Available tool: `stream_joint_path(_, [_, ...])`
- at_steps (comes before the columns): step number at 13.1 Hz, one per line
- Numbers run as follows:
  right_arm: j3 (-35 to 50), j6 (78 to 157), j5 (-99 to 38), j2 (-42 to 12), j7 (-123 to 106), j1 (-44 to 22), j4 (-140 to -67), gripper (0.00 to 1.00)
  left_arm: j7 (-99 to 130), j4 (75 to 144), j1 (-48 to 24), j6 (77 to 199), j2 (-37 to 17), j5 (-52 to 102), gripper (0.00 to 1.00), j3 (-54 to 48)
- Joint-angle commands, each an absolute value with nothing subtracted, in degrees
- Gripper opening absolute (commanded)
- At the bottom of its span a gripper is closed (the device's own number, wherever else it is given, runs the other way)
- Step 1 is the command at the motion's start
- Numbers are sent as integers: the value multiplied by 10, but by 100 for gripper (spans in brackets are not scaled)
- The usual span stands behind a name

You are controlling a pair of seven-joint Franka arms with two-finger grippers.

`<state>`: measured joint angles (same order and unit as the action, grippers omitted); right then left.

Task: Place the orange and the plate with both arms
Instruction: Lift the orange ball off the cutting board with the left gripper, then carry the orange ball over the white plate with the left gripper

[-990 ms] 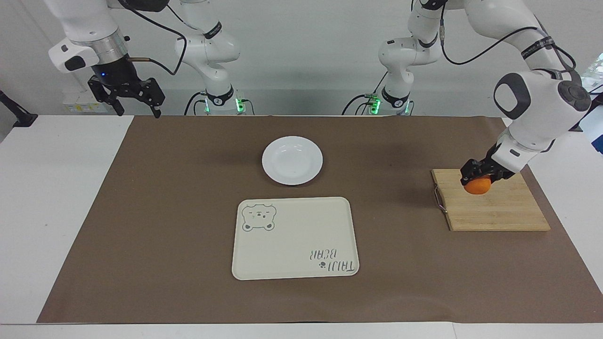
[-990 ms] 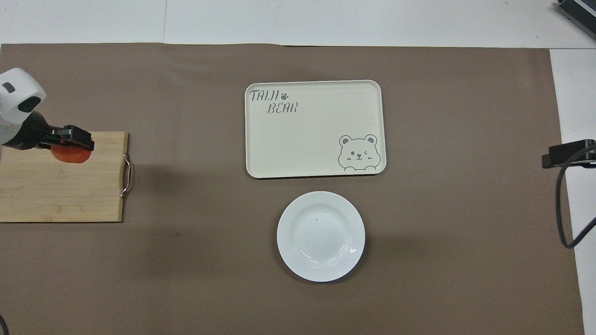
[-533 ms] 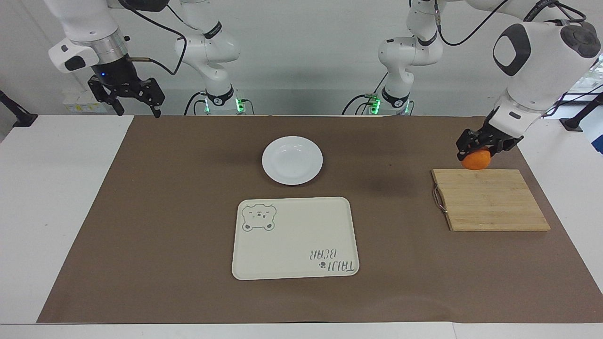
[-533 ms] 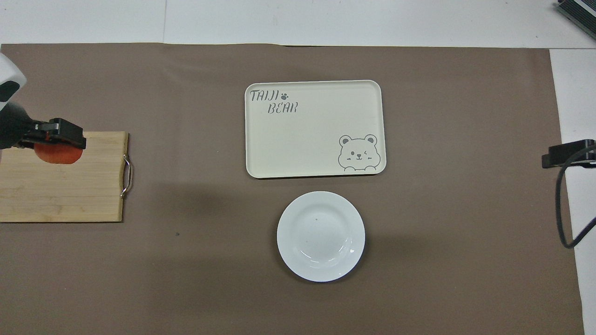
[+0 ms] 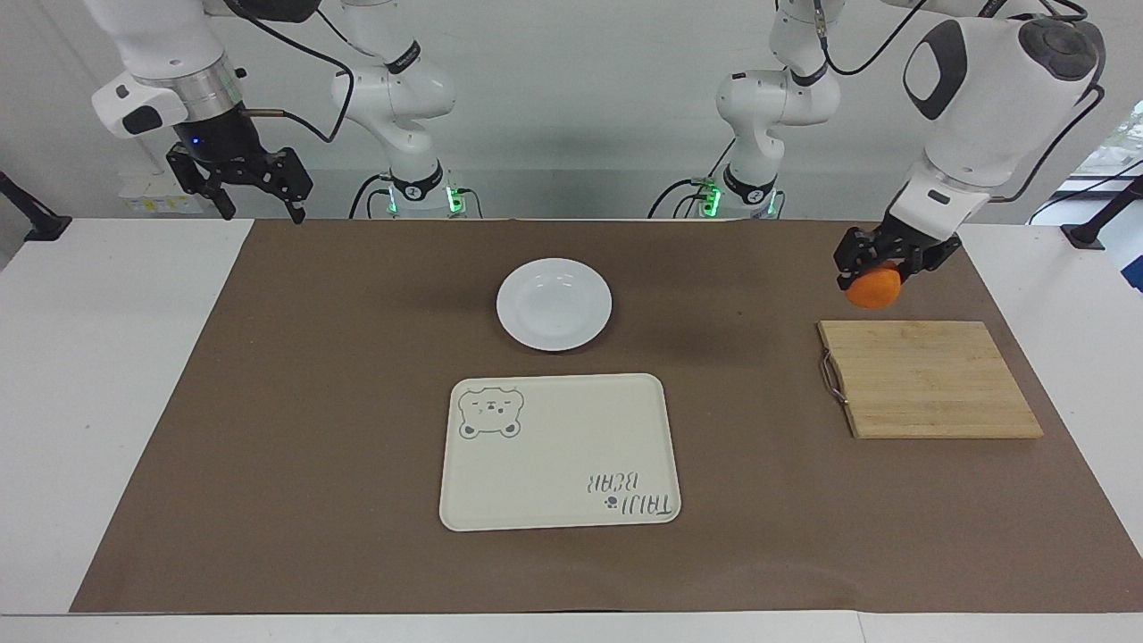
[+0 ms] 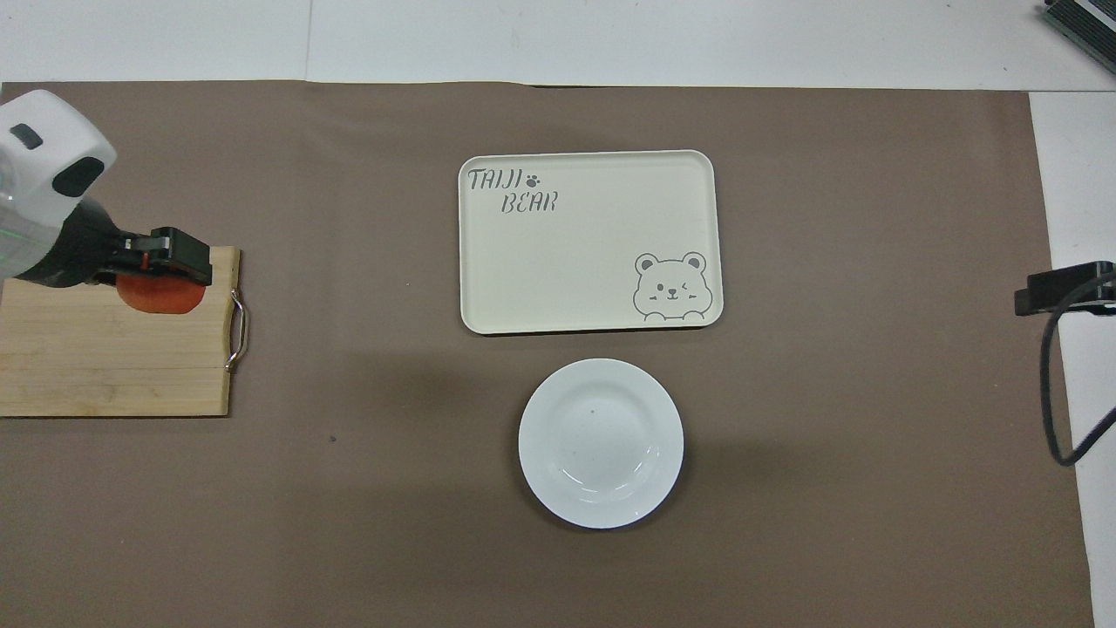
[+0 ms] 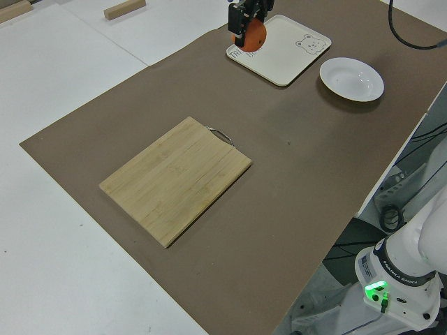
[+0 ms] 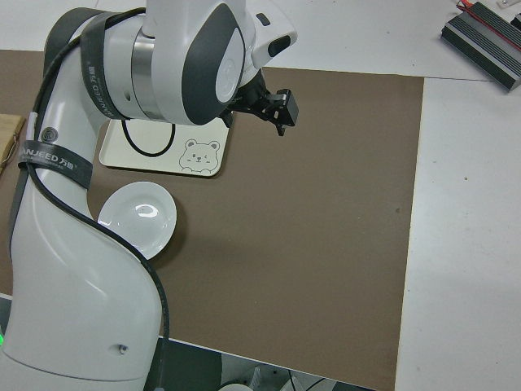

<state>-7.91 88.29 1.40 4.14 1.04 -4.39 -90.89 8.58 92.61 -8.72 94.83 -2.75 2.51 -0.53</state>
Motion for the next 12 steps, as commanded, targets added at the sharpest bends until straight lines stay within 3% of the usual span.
stream_joint_path(1, [-80, 886, 7, 48, 13, -46, -913, 100, 178, 941, -166, 952, -19, 13, 0, 1])
stream_joint_path(6, [-80, 886, 8, 48, 13, -46, -913, 100, 347, 970, -289, 1018, -38, 18, 0, -2])
stream_joint_path(12, [-80, 885, 8, 48, 13, -46, -913, 100, 527, 1029, -419, 1170, -107, 18, 0, -2])
